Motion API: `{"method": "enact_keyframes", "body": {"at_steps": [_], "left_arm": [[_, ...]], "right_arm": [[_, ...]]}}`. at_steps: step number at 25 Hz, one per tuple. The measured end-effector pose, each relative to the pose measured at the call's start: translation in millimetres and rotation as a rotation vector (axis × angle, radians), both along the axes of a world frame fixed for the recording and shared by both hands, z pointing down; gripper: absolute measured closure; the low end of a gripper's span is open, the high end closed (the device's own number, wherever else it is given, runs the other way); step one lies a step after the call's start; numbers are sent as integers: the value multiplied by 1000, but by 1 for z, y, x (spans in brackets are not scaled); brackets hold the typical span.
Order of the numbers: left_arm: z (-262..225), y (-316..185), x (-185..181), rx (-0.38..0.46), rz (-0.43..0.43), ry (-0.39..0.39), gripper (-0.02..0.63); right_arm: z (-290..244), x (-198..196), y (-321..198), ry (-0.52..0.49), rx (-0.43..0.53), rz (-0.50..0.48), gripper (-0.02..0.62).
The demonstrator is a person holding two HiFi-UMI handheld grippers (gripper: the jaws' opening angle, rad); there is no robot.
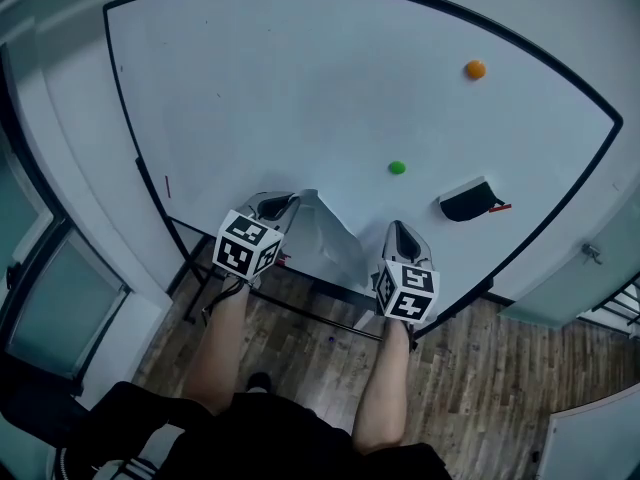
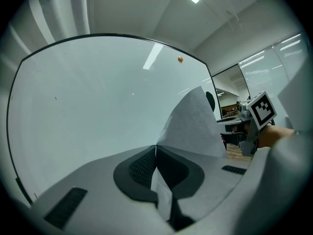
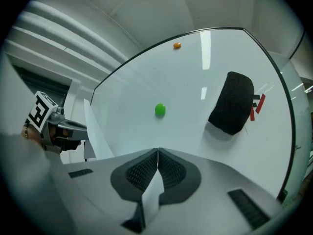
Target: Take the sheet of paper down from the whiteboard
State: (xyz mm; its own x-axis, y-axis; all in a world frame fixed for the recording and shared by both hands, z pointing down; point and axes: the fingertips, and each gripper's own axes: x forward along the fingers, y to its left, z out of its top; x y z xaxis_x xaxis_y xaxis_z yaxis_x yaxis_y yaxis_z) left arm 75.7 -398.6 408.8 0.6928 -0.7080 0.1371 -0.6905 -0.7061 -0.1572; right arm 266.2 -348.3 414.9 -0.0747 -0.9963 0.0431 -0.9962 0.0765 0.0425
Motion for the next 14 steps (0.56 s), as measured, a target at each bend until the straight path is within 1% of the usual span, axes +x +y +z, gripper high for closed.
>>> {"method": "enact_keyframes", "body": {"at_steps": [14], "left_arm": [[-2, -9, -5, 0, -14, -3, 584]], "right_arm": [[-1, -5, -11, 2, 3, -13, 571]]}}
